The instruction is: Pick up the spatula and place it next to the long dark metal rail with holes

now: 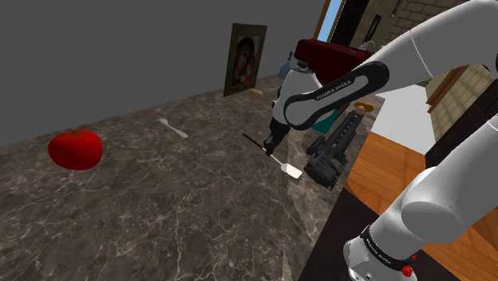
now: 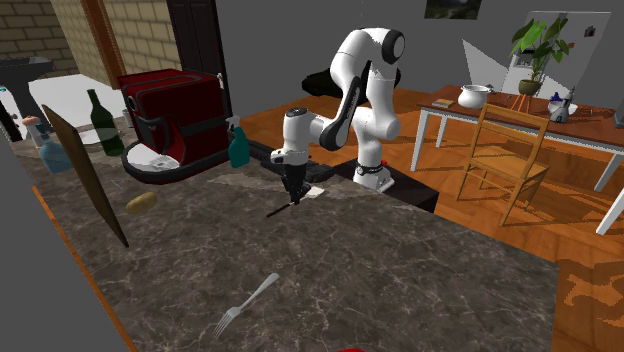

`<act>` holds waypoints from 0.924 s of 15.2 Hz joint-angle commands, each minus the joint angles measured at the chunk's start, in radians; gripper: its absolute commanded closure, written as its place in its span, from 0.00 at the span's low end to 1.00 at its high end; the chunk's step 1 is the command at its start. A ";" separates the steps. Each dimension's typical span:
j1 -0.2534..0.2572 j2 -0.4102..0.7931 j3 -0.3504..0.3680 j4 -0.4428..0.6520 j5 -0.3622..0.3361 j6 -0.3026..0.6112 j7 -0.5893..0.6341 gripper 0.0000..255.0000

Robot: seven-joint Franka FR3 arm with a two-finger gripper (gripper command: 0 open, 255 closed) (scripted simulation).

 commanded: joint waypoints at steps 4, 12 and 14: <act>0.000 0.000 0.000 0.000 0.000 0.001 0.000 0.00; 0.001 -0.086 -0.002 0.025 0.009 -0.111 -0.007 0.00; 0.001 -0.107 -0.003 0.034 0.011 -0.140 -0.008 0.00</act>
